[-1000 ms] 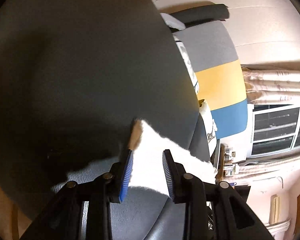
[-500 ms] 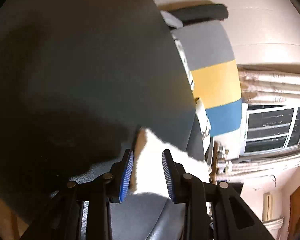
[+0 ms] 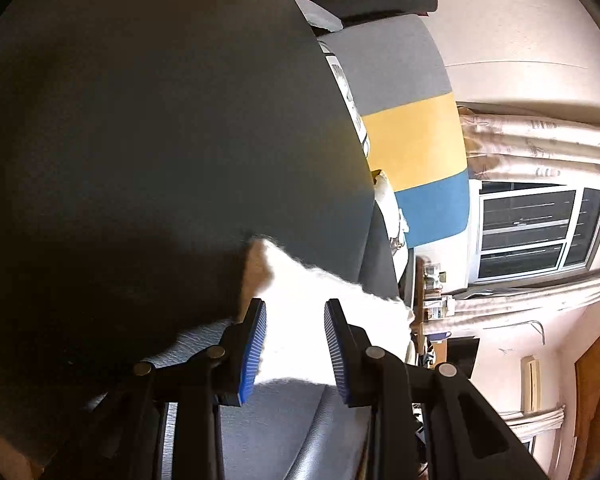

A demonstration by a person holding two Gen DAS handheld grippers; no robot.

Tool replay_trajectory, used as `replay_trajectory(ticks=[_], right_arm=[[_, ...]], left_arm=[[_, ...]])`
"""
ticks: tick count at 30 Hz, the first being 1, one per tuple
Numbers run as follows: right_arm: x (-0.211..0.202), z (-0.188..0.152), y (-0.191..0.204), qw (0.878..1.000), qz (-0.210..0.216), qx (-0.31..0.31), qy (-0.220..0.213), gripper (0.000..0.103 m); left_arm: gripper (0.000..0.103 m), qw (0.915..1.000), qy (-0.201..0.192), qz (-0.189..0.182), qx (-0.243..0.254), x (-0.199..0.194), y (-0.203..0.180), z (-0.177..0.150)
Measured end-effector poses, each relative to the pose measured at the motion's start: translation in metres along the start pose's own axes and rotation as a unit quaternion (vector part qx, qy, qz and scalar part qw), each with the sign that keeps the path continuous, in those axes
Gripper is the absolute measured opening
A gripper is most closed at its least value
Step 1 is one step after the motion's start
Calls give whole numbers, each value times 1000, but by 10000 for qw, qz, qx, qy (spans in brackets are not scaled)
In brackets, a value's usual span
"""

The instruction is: Fold clothes

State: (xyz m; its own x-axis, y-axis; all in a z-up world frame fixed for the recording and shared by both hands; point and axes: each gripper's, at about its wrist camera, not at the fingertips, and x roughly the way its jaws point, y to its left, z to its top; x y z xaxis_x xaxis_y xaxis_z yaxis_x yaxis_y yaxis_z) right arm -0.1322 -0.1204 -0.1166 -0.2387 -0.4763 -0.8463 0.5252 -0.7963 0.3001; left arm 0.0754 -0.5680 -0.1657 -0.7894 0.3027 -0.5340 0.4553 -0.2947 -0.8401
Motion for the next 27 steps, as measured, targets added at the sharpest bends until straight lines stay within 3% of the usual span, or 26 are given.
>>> replay_trajectory(ticks=[6, 12, 15, 20, 23, 24, 25, 27], right_arm=[[1, -1, -2, 10000, -33, 49, -2, 90], [-2, -1, 2, 9999, -85, -33, -45, 90], [-4, 0, 3, 9997, -159, -90, -131, 90], [-14, 2, 7, 9982, -303, -396, -326, 90], [-20, 10, 7, 9963, -394, -624, -444, 90], [-22, 14, 6, 9957, -404, -673, -487, 90], [-24, 20, 3, 9957, -411, -643, -528, 90], [-29, 33, -6, 9957, -445, -529, -623, 90]], left_arm=[[30, 9996, 272, 36, 96, -1, 12, -4], [28, 9979, 344, -339, 426, 4, -9, -1], [28, 9963, 530, 151, 657, 21, -17, 1], [29, 9955, 386, 273, 827, 18, -19, -2], [21, 9896, 116, 362, 1384, 20, -32, -9], [7, 9868, 66, 412, 1563, 21, -36, -13], [1, 9838, 30, 468, 1728, 22, -40, -18], [2, 9770, -113, 687, 2018, 24, -51, -27]])
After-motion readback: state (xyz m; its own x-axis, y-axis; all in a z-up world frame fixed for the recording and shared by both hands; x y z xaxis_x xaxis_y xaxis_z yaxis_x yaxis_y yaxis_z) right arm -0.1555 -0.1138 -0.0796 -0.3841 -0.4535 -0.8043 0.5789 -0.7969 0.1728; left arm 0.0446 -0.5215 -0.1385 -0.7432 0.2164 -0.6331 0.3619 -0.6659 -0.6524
